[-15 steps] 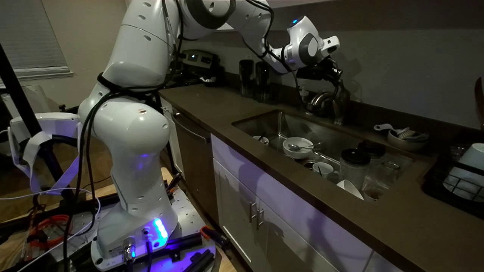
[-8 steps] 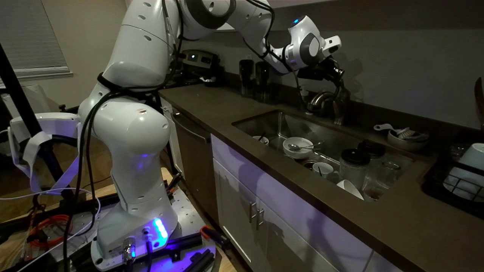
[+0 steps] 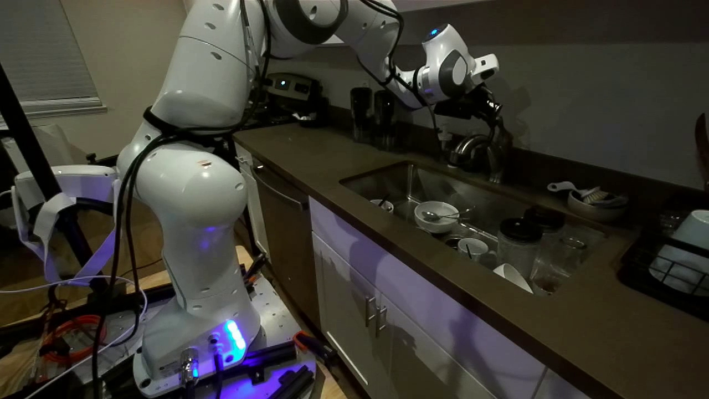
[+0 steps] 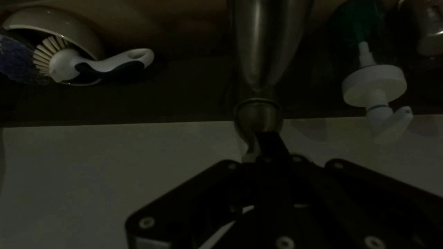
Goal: Lift up the faucet.
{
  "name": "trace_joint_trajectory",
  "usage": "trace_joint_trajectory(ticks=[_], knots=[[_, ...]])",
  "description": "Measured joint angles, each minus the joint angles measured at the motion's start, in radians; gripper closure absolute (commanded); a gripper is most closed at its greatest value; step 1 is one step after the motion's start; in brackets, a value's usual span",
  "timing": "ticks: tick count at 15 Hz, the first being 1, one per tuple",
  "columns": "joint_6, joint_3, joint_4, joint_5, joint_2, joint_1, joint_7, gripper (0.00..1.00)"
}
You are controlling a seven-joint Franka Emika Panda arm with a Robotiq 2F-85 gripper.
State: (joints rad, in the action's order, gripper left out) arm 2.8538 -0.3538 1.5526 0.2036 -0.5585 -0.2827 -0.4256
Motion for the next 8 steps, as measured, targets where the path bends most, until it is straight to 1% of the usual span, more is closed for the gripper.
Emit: trace_joint_trajectory(ticks=[3,8], knots=[[0.009,-0.011,0.0,0.002,-0.004,-0.014,-0.025,1.0],[0.016,-0.065,-0.004,0.006,-0.018,-0.057,-0.067,1.0]])
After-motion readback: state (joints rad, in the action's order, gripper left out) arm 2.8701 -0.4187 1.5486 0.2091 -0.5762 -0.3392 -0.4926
